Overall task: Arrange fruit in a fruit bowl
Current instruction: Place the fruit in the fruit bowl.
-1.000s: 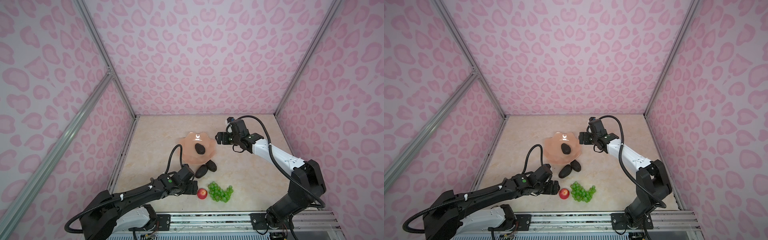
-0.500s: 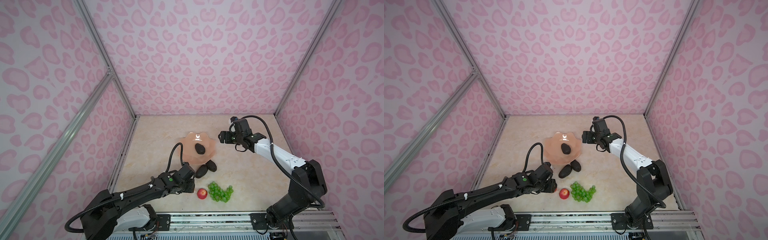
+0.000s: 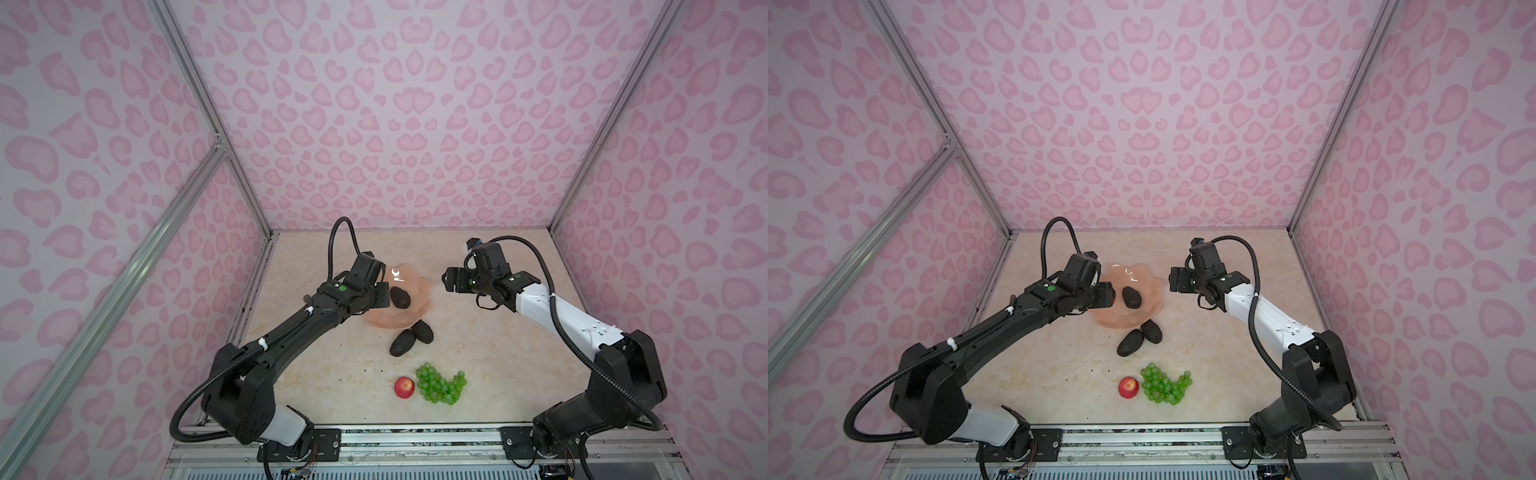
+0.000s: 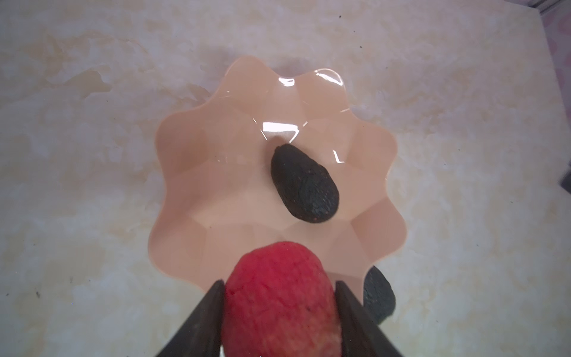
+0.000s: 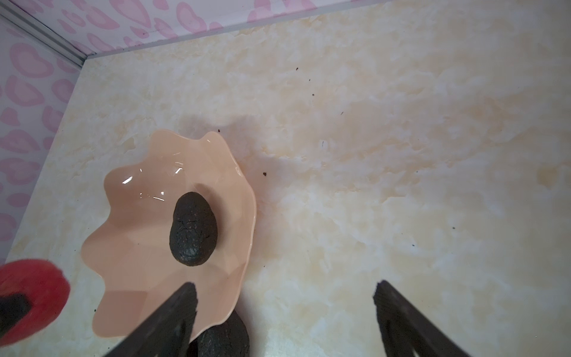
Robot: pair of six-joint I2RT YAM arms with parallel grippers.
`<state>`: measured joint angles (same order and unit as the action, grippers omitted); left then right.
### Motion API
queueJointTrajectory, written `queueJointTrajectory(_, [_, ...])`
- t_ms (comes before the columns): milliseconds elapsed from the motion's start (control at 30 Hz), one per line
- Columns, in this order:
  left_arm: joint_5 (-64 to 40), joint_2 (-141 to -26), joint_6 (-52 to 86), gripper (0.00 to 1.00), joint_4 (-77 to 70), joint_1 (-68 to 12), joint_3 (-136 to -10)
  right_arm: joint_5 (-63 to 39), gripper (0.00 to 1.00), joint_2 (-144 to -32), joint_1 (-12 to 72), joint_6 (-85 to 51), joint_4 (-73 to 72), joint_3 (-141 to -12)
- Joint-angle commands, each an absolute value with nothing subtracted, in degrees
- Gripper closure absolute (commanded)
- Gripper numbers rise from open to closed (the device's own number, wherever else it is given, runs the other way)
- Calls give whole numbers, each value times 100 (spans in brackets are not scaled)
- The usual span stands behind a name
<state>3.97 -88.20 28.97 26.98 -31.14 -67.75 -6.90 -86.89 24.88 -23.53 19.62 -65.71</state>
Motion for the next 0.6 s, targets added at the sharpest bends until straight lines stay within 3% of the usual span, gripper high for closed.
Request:
queueJointTrajectory(0, [159, -9563, 2602, 46, 2712, -2947, -7107, -506, 10, -8528, 2505, -2282, 2122, -6389])
queueJointTrajectory(400, [89, -10935, 2975, 46, 2537, -2874, -7519, -257, 10, -7975, 2589, -2238, 2561, -6014])
queueJointTrajectory(567, [-67, -11162, 3123, 32, 2644, -2874, -7829, -124, 10, -7878, 2789, -2192, 2725, -5951])
